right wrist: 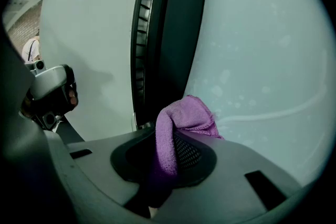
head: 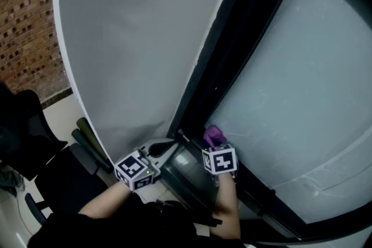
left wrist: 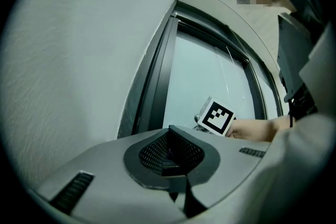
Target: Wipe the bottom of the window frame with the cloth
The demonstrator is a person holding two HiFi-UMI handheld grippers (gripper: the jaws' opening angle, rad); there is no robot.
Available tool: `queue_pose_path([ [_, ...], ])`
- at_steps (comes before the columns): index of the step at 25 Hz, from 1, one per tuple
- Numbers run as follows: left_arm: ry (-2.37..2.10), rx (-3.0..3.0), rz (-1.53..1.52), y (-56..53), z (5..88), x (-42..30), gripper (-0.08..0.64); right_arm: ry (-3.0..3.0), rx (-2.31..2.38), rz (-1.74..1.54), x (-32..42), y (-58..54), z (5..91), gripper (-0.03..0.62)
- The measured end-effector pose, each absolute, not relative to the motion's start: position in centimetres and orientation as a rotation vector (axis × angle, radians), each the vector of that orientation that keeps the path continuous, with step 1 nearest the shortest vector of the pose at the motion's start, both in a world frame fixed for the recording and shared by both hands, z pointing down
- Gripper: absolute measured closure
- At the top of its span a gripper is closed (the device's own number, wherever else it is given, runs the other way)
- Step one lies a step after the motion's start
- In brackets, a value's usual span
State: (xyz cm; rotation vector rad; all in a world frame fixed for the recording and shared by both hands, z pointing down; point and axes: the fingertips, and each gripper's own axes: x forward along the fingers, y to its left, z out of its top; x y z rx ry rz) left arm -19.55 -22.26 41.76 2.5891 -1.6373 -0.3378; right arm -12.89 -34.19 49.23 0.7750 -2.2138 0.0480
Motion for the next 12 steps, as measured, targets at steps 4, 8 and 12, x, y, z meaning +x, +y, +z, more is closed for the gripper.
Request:
queue_pose_path([
  [4, -1.667, 2.593, -0.335, -22.5, 41.5, -20.3, 0.568, -2.215, 0.758, 0.023, -14.2, -34.9, 48.7, 0.522],
  [8, -1.71, 2.563, -0.337, -22.0, 41.3, -21.0, 0.568, -2.206, 0.73, 0.001, -15.3, -34.7, 48.9, 0.522],
  [12, -1.732, 2.548, -0.337, -21.4, 41.5, -21.4, 0.568, -2.196, 0.72, -0.034, -15.8, -34.5, 49.2, 0.522],
])
